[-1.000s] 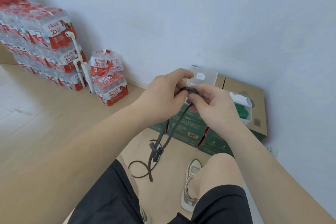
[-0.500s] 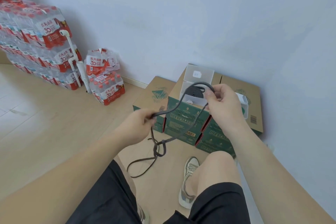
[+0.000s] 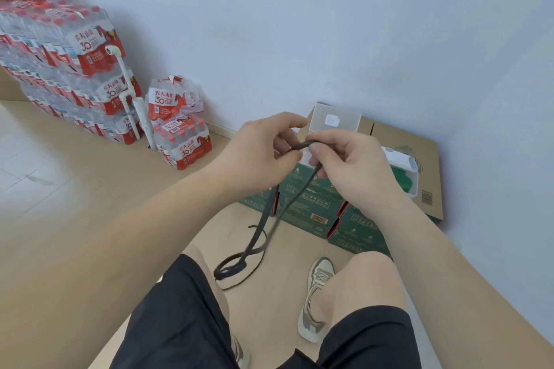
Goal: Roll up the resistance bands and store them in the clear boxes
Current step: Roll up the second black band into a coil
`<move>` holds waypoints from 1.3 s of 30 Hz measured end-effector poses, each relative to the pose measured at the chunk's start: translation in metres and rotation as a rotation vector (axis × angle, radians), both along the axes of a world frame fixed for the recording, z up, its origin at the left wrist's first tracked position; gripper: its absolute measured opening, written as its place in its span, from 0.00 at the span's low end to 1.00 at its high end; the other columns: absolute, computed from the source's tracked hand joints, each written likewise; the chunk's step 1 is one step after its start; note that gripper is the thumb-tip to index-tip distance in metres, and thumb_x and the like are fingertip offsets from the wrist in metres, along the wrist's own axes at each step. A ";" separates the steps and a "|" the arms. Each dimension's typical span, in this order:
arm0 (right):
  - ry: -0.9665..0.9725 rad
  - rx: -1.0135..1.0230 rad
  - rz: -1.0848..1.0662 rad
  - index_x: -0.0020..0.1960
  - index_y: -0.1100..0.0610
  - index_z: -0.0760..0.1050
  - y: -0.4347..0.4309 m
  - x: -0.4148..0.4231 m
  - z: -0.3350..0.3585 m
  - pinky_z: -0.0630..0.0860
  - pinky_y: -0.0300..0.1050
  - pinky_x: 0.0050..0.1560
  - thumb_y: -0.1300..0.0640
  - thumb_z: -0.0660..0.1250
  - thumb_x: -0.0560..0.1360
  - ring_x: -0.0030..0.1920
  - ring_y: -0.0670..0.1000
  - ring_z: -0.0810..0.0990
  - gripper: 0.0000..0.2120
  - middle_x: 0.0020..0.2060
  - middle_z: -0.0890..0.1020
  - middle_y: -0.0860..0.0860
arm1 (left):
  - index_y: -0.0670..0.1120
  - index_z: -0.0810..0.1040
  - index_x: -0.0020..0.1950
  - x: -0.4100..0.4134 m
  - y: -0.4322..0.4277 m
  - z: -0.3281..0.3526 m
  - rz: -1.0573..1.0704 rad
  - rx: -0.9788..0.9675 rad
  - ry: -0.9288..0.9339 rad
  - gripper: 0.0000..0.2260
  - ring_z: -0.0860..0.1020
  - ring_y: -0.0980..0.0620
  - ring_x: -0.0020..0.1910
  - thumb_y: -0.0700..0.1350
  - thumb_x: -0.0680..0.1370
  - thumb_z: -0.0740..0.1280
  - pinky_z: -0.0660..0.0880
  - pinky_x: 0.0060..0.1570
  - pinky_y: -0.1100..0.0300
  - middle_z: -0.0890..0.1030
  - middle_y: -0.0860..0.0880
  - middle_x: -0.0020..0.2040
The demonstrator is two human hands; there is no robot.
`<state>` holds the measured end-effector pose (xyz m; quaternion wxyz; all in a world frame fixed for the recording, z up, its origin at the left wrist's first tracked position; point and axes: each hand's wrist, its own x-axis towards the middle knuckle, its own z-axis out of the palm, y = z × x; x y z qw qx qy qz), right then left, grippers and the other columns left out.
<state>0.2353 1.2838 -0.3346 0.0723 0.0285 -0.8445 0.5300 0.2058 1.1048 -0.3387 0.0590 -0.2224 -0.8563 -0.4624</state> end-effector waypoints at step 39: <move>-0.157 -0.059 -0.287 0.55 0.49 0.81 0.001 -0.153 -0.147 0.81 0.44 0.48 0.58 0.64 0.84 0.44 0.51 0.85 0.08 0.45 0.85 0.44 | 0.51 0.79 0.53 -0.093 -0.031 -0.196 -0.011 -0.288 -0.738 0.10 0.78 0.57 0.43 0.38 0.77 0.72 0.73 0.41 0.75 0.81 0.52 0.45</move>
